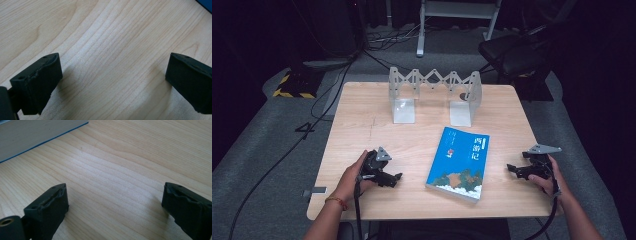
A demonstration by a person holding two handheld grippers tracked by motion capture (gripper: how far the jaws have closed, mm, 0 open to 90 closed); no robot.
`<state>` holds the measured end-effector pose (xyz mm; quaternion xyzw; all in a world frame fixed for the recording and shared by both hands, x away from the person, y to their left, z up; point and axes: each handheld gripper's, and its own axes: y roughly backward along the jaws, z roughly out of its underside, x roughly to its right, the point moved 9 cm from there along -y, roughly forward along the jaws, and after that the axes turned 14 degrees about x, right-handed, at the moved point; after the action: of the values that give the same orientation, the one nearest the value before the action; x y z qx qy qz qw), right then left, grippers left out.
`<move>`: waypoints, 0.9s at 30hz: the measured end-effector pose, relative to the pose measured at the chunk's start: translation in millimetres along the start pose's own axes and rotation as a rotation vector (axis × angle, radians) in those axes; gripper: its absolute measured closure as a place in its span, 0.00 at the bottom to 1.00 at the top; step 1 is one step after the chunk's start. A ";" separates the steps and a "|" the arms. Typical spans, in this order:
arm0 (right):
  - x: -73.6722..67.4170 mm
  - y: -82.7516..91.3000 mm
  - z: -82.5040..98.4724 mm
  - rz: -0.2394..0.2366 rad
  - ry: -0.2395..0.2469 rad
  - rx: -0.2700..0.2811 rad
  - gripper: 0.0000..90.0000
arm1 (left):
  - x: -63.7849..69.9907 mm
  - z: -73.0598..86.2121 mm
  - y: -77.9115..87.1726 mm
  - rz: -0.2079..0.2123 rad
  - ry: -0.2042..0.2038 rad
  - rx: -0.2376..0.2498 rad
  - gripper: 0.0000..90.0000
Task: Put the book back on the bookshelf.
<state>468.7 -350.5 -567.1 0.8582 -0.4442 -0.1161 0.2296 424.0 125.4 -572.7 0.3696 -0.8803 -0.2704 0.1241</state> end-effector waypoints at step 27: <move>-39.0 3.6 -6.1 -0.138 0.107 0.013 0.22 | 38.4 2.6 2.0 0.147 -0.103 -0.004 0.01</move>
<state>446.1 -318.7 -560.2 0.8932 -0.3719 -0.0826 0.2390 395.1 100.0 -573.0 0.2895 -0.9097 -0.2810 0.0989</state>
